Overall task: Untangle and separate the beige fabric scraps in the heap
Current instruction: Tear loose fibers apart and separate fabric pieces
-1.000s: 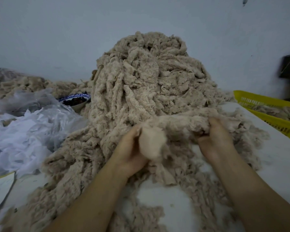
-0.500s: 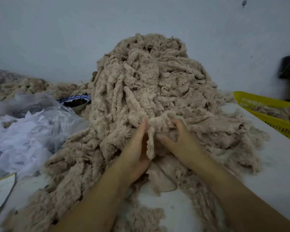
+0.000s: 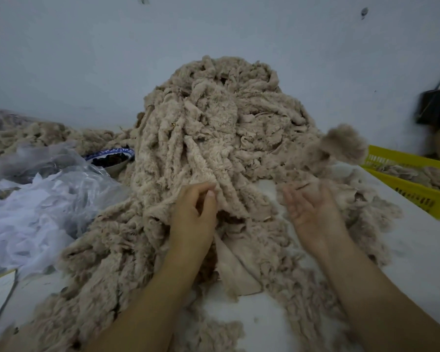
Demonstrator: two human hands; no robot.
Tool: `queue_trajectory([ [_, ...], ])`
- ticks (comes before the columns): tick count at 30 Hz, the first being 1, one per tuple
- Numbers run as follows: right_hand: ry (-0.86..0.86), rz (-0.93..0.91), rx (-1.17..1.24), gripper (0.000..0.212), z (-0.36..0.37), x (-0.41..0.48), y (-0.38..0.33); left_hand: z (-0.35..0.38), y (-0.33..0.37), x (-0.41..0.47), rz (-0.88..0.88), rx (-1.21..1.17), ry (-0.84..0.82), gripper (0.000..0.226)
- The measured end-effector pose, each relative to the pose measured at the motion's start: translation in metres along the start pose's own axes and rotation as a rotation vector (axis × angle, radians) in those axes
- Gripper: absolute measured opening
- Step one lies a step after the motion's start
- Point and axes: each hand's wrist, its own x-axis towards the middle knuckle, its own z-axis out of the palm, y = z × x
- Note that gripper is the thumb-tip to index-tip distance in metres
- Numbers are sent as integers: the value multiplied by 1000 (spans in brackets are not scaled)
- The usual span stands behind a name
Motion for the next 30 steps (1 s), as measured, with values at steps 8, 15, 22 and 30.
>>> queue_trajectory([
  [8,-323,-238,-1285,14,8,-18,41,-2,-12,7,-167,346,-211,43],
  [15,-528,-113,-1148,28,13,-23,50,8,7,-8,-3,23,-210,18],
  [22,-446,24,-619,36,15,-19,42,10,15,-17,6,-159,-380,19],
  [30,-23,-205,-438,8,13,-5,18,8,1,-4,-46,202,-305,17],
])
